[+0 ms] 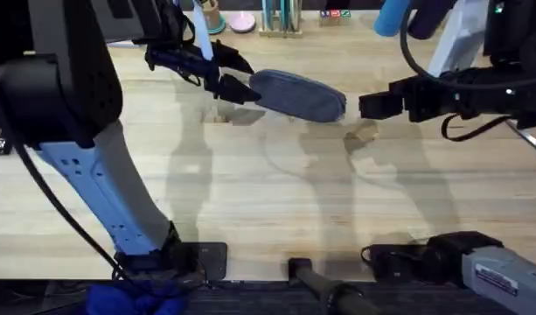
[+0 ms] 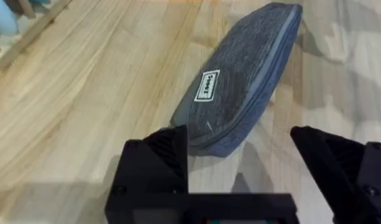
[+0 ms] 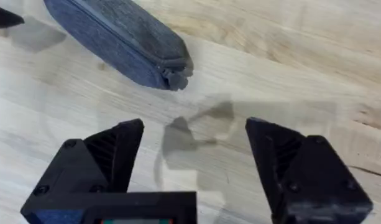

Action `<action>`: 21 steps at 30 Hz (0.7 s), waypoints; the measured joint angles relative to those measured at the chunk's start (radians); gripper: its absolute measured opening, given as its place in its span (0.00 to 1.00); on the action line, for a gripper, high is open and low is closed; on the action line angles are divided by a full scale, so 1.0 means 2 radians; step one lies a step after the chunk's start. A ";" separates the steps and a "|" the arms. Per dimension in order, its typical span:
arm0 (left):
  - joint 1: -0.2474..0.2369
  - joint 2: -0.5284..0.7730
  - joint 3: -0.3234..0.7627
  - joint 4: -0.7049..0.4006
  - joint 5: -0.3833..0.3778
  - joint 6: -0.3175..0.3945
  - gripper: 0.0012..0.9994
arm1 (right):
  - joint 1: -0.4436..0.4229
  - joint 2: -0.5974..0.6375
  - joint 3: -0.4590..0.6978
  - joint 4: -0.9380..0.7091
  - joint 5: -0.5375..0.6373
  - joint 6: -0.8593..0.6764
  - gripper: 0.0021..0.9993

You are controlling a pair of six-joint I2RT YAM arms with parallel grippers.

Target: Unzip the bag, pick up the pens from the table one at a time and place them inside, then zip the bag closed.

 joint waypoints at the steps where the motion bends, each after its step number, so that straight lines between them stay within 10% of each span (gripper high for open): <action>1: 0.000 0.000 0.000 -0.001 0.000 -0.010 1.00 | 0.000 0.000 0.000 -0.001 0.000 0.000 1.00; 21: 0.004 -0.101 0.000 -0.077 -0.091 -0.104 1.00 | 0.000 0.000 0.000 -0.017 0.000 -0.010 1.00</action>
